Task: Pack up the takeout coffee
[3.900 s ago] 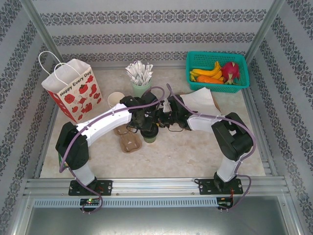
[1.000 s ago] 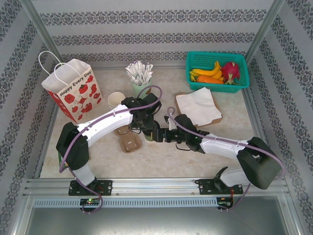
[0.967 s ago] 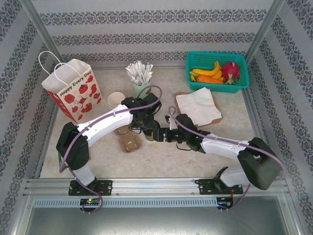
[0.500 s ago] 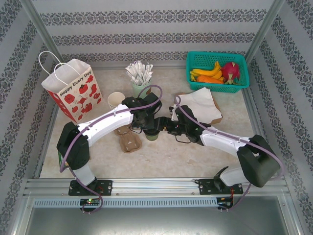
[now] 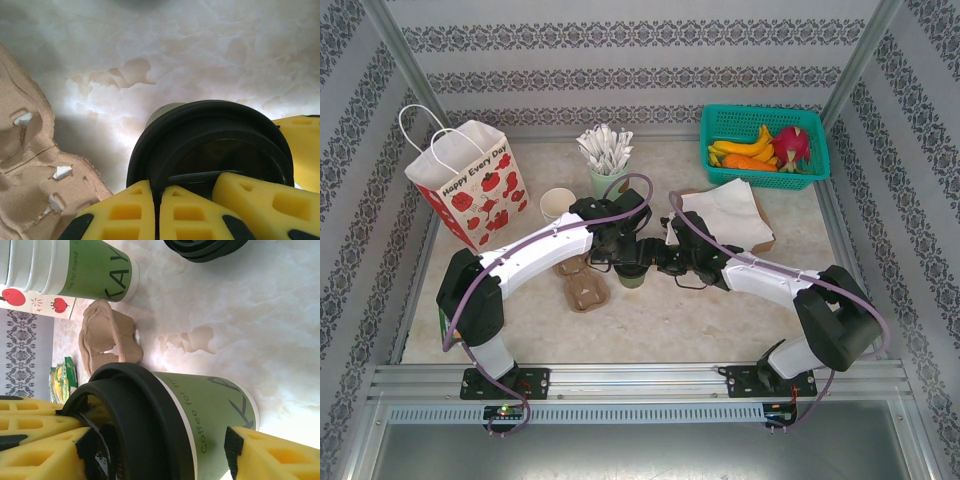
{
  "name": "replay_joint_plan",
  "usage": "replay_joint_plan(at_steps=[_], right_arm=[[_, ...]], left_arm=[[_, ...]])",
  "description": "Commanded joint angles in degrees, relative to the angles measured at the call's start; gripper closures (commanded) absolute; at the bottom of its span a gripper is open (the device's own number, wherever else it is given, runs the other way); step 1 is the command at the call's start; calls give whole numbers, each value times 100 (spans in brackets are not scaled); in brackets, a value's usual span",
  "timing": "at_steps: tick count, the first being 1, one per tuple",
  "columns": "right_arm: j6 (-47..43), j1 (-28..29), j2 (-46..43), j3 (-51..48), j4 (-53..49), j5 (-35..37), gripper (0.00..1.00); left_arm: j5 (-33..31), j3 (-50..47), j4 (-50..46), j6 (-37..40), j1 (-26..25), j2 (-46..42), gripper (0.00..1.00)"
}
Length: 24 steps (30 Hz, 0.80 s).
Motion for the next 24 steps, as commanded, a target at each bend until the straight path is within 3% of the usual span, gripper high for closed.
replay_joint_plan(at_steps=[1,7,19,24], right_arm=[[-90,8,162,64,-405,123,33],[-145,20,110,89,-636,217,41],[-149,61,31,142,-804,320,47],[-155,89,31,195,-847,328,49]], left_arm=[[440,-150,-159,169,-64,222,90],[346,-237,55,383,-55,-147,76],[313,-1183,945,284,126,-1589,67],[553,-2036,1489,-207,586,-2308,64]])
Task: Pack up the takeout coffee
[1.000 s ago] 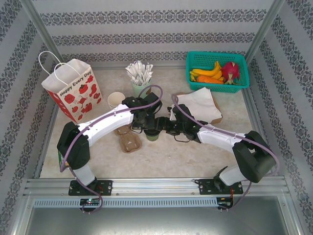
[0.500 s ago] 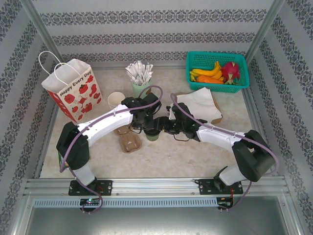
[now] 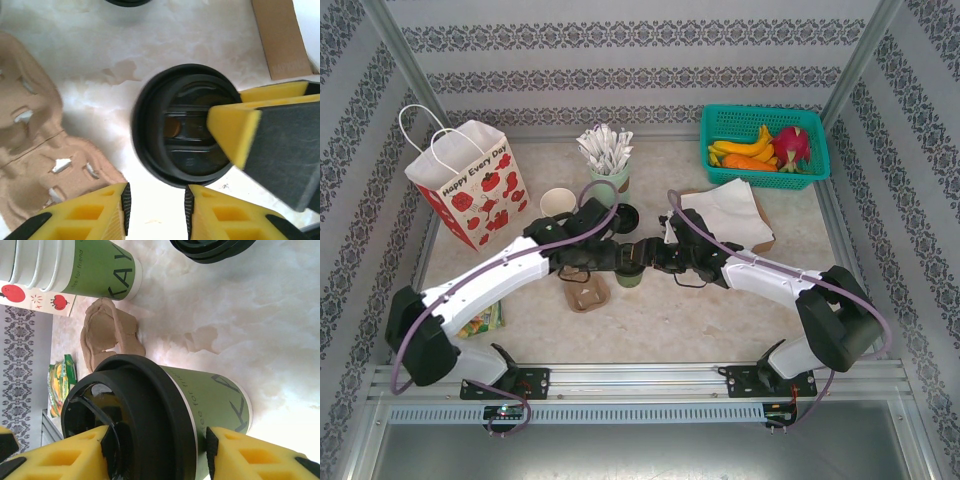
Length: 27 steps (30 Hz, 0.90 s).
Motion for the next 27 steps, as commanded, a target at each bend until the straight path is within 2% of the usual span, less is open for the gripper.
replay_joint_plan(at_steps=[1,9,16,27], right_arm=[[-45,52,50,16,-540,282,50],[-103,103,83,99,-594,308,52],[-132,158,136,144,-621,307,54],[-138,197,195,205,-653,319,55]], left_arm=[[357,-587,626,-449,439,-441,64],[1722,-1605,2044,-862,1124,-798,60],[2228,-1782,2571,-933,1337,-555,62],[2519,-1785,2768,-985,1365,-142,72]])
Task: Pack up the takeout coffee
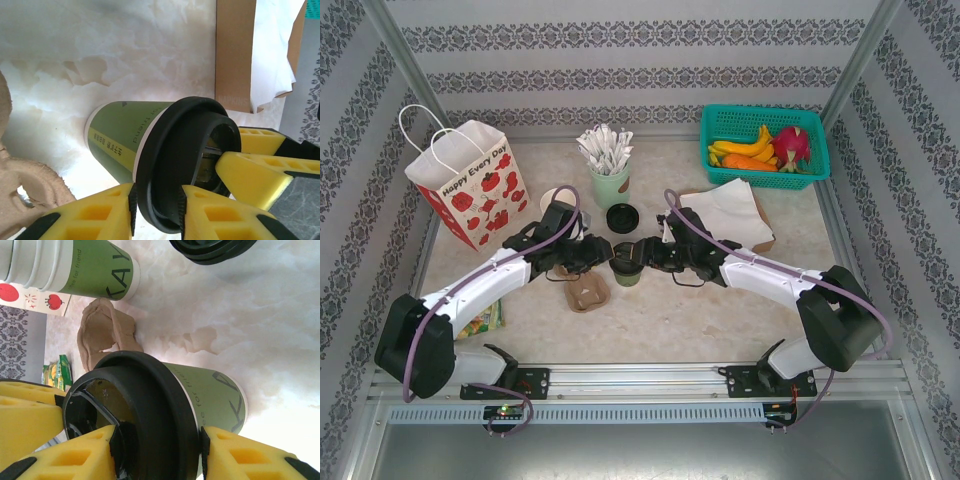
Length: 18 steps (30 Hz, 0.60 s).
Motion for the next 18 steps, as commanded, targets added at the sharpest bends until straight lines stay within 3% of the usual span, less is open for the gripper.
replay_joint_plan(at_steps=[1,8,18], right_arm=[[-93,71,177,24,-405,131,55],[-81,79,180,6,-418,157,56],[-101,79,207,6,-400,133,56]], left_arm=[[125,-74,216,-85,46,108,73],[-231,-125,-117,-180,66,49,81],[163,-282,191,-224,181,-10,75]])
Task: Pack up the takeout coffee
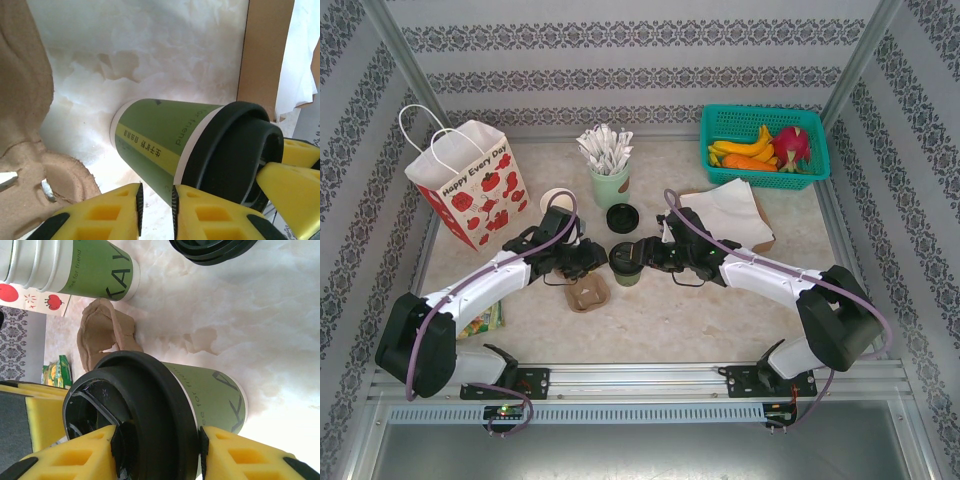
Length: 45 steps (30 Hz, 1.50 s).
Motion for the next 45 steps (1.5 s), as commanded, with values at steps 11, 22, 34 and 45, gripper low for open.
replay_joint_plan(at_steps=[11,22,34,45], right_arm=[[-99,109,169,-27,-393,135,57],[-107,103,169,-20,-406,135,57],[-82,120,187,-103,-459,215,59],[-413,103,204,-200,-464,281,56]], left_arm=[[67,-39,316,-55,63,-244,74],[274,-92,512,-80,68,-107,75],[274,-139,107,-91,70,493,90],[-122,-150,-793,237,69,944,99]])
